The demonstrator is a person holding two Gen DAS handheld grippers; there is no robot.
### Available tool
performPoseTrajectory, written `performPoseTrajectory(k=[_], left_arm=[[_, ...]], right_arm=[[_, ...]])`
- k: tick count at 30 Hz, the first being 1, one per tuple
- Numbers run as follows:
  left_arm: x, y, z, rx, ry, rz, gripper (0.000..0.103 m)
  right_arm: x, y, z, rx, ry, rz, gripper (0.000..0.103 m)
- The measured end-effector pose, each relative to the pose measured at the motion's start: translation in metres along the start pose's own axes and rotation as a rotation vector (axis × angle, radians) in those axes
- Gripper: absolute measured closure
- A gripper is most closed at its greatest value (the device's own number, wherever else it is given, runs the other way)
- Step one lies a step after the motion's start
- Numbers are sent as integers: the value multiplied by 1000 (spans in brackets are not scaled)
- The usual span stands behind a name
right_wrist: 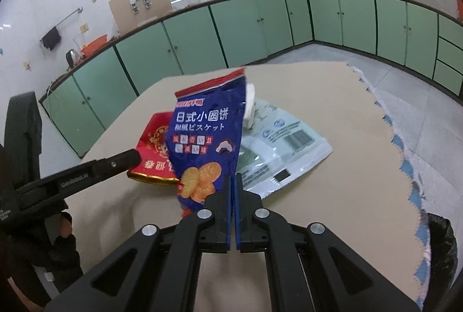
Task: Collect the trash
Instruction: 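Grasp the red snack bag with the left tool while the right tool holds the biscuit bag, then carry both bags over the black bin and open both tools to drop them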
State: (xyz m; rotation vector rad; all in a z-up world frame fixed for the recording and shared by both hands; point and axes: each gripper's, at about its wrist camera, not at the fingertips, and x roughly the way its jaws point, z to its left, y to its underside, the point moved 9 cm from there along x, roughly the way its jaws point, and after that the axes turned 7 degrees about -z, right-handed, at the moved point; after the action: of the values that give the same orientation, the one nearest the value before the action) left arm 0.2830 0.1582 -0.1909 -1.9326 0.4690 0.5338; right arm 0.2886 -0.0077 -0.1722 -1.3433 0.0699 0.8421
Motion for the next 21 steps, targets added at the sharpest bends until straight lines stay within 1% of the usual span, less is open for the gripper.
performPoseTrajectory(k=[8, 14, 19, 21], left_arm=[[-23, -12, -22, 71, -14, -56, 98], [-43, -21, -43, 107, 5, -97, 98], [-55, -27, -72, 145, 36, -128, 98], [-59, -27, -89, 169, 54, -139, 98]], right_arm=[[-24, -19, -7, -1, 13, -51, 101], [-47, -35, -13, -7, 30, -93, 101], [-70, -42, -25, -3, 59, -126, 101], [-79, -42, -31, 2, 74, -137, 101]])
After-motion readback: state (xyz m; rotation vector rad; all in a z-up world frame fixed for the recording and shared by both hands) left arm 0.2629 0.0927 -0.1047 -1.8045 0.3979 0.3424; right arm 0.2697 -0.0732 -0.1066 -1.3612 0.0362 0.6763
